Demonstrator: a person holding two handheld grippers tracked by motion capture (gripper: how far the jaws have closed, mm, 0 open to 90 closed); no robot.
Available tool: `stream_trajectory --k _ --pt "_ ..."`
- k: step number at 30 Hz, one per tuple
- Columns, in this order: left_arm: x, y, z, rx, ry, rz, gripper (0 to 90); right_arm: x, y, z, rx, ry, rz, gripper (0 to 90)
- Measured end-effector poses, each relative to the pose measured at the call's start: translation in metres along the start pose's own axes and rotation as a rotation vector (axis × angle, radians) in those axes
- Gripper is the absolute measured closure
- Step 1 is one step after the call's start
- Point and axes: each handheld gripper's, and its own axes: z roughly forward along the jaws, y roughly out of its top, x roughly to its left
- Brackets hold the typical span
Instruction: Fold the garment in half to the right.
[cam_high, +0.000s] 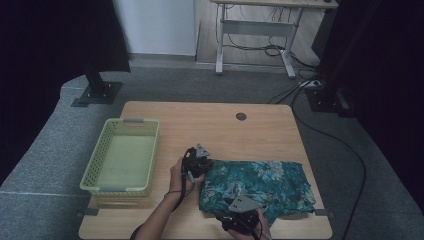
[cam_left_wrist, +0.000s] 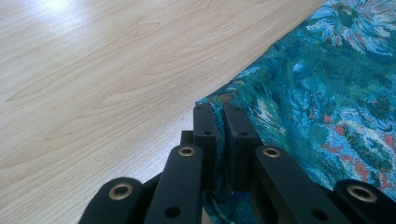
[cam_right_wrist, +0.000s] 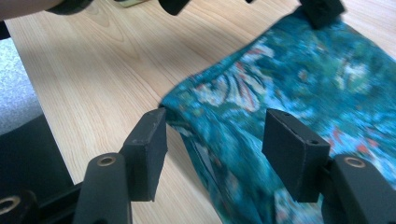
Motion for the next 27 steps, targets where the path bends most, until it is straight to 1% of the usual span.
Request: stream_trajectory --k 5,6,7,12,15,16,19,20,22,27 --pt "0.0 0.0 -0.001 0.003 -0.001 0.004 84.6 0.002 0.005 0.013 0.013 0.007 0.007 39.6" --pt "0.0 0.0 -0.001 0.003 -0.001 0.004 84.6 0.002 0.005 0.013 0.013 0.007 0.007 39.6" --pt "0.0 -0.001 -0.001 0.001 -0.001 0.003 84.5 0.003 0.007 0.017 0.018 0.017 0.008 39.6" --pt "0.0 -0.002 0.0 0.001 -0.003 0.001 84.3 0.007 0.008 0.022 0.032 0.029 -0.005 39.6" --pt "0.0 -0.003 0.0 0.003 -0.004 -0.002 84.4 0.008 0.01 0.031 0.06 0.049 -0.001 39.5" --pt "0.0 -0.003 0.0 0.003 -0.004 -0.002 84.4 0.008 0.01 0.031 0.06 0.049 -0.001 39.5" --pt "-0.001 -0.003 0.001 0.004 -0.006 -0.001 84.4 0.009 0.012 0.039 0.083 0.058 -0.006 39.0" --pt "-0.001 -0.003 0.002 0.007 -0.01 -0.001 84.4 0.011 0.013 0.045 0.098 0.056 -0.016 38.6" --pt "-0.002 -0.003 0.002 0.005 -0.014 -0.004 84.3 0.013 0.014 0.05 0.114 0.049 -0.025 38.5" --pt "-0.002 -0.005 0.002 0.003 -0.02 -0.005 84.3 0.016 0.013 0.064 0.16 0.008 -0.039 38.2"
